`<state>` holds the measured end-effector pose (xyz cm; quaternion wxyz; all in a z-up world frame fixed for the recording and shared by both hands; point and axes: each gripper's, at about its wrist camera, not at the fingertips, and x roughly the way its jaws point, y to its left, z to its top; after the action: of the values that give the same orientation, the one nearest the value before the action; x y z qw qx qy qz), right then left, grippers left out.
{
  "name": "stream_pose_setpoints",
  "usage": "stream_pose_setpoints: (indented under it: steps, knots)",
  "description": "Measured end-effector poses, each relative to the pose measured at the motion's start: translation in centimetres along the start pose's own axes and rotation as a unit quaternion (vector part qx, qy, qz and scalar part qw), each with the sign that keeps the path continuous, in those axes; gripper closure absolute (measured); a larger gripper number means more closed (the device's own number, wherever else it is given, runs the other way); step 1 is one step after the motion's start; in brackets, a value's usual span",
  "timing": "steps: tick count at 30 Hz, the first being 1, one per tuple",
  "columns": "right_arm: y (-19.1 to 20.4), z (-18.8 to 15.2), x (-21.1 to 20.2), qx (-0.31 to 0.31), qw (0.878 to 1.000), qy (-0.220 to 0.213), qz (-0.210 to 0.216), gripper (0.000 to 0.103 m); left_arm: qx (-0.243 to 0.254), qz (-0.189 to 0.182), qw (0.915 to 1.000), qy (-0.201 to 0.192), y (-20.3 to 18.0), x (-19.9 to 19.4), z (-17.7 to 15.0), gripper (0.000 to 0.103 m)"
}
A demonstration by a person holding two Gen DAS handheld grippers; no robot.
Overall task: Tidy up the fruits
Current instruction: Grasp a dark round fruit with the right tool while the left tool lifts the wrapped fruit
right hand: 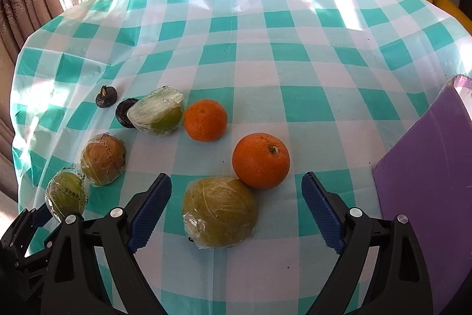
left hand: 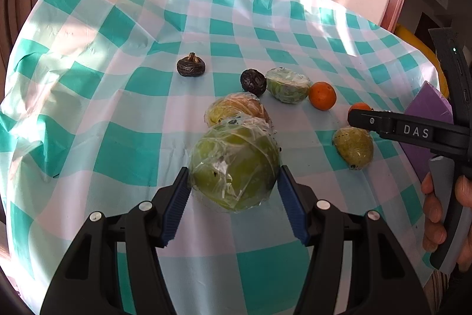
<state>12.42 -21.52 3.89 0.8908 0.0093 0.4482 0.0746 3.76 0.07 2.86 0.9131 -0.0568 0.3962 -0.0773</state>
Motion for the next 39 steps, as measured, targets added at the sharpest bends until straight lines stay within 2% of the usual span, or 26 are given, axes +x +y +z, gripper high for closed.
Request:
stream_pose_setpoints:
  steps: [4, 11, 14, 15, 17, 20, 22, 26, 32, 34, 36, 39]
  knots:
    - [1.7, 2.1, 1.1, -0.032, 0.999, -0.005, -0.026, 0.016, -0.003, 0.001, 1.0000, -0.002, 0.4, -0.1, 0.0, 0.043]
    - [7.9, 4.6, 1.8, -0.116, 0.993, -0.018, 0.021, 0.016, -0.019, 0.008, 0.9998, -0.006, 2.1, -0.1, 0.2, 0.043]
    - [10.8, 5.7, 3.3, -0.179, 0.984, -0.006, 0.022, 0.018, -0.022, 0.004, 0.9997, -0.007, 2.5, -0.1, 0.2, 0.043]
    - [11.7, 6.0, 3.8, -0.203, 0.979, -0.001, 0.022, 0.022, -0.023, 0.003, 0.9997, -0.008, 2.6, -0.2, 0.2, 0.043]
    - [12.9, 6.6, 4.7, -0.240, 0.970, 0.012, 0.024, 0.024, -0.029, 0.002, 0.9995, -0.009, 2.9, -0.2, 0.1, 0.043]
    - [13.6, 7.1, 6.6, -0.277, 0.958, 0.057, 0.041, 0.027, -0.038, -0.003, 0.9993, -0.008, 3.3, -0.1, 0.0, 0.043]
    - [13.3, 6.6, 7.3, -0.288, 0.954, 0.077, 0.037, 0.036, -0.042, -0.008, 0.9991, -0.009, 3.5, -0.1, -0.1, 0.043]
    - [11.7, 6.6, 7.6, -0.264, 0.960, 0.087, 0.033, 0.044, -0.049, -0.013, 0.9987, -0.010, 3.9, 0.0, -0.1, 0.043]
    - [12.6, 6.7, 8.3, -0.288, 0.953, 0.082, 0.042, 0.047, -0.048, -0.014, 0.9987, -0.010, 3.9, 0.0, -0.1, 0.043]
    - [12.7, 6.6, 8.8, -0.298, 0.950, 0.085, 0.040, 0.054, -0.049, -0.012, 0.9987, -0.011, 3.9, -0.1, -0.1, 0.043]
    - [12.8, 6.4, 8.7, -0.305, 0.947, 0.087, 0.046, 0.068, -0.051, -0.010, 0.9986, -0.011, 4.0, -0.2, -0.1, 0.043]
    - [12.8, 6.1, 8.3, -0.305, 0.946, 0.088, 0.063, 0.068, -0.054, -0.007, 0.9985, -0.010, 4.2, -0.1, -0.1, 0.043]
